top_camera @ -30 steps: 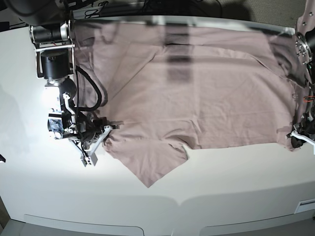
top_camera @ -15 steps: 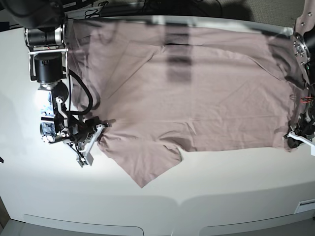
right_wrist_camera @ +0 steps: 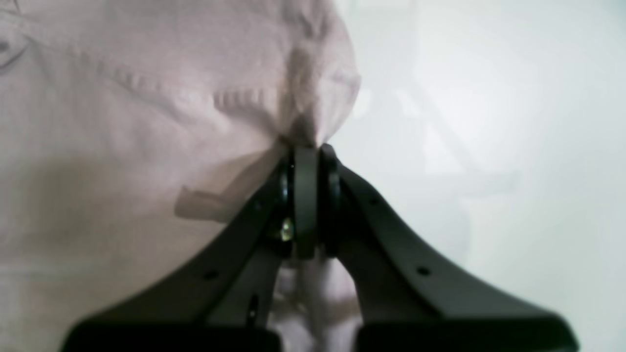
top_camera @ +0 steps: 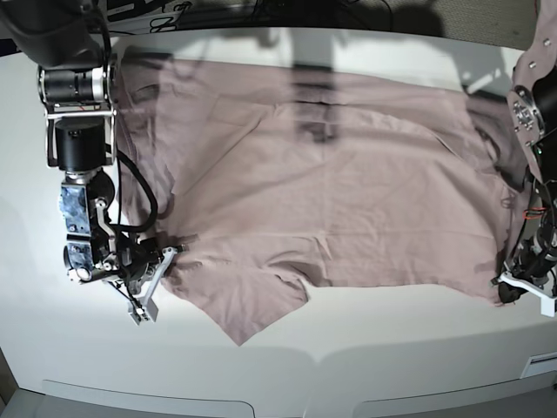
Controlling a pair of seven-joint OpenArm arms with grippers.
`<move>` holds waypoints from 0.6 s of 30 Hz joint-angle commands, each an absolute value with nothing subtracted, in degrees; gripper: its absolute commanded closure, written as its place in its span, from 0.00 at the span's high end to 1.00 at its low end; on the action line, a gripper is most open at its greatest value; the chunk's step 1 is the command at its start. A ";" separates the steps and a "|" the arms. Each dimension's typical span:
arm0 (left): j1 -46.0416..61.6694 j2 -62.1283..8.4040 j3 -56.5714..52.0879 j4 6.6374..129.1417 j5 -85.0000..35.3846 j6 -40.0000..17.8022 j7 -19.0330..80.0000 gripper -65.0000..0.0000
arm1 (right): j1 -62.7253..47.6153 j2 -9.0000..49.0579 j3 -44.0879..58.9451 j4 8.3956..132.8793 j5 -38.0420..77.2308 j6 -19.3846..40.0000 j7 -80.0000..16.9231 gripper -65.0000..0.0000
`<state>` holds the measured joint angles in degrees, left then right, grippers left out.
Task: Fold the T-shirt properly
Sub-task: 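Lift the hem with both grippers and fold it over toward the collar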
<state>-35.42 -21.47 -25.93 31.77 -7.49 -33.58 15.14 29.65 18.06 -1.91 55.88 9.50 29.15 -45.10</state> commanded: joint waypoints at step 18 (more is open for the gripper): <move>-37.12 -24.53 -26.11 32.80 -11.00 -35.09 17.17 0.00 | 35.83 20.03 -1.72 56.88 12.49 33.69 -45.98 0.00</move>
<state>-35.38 -23.29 -25.93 31.77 -10.11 -34.48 18.46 33.74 19.42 -1.96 55.90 12.01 33.34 -46.76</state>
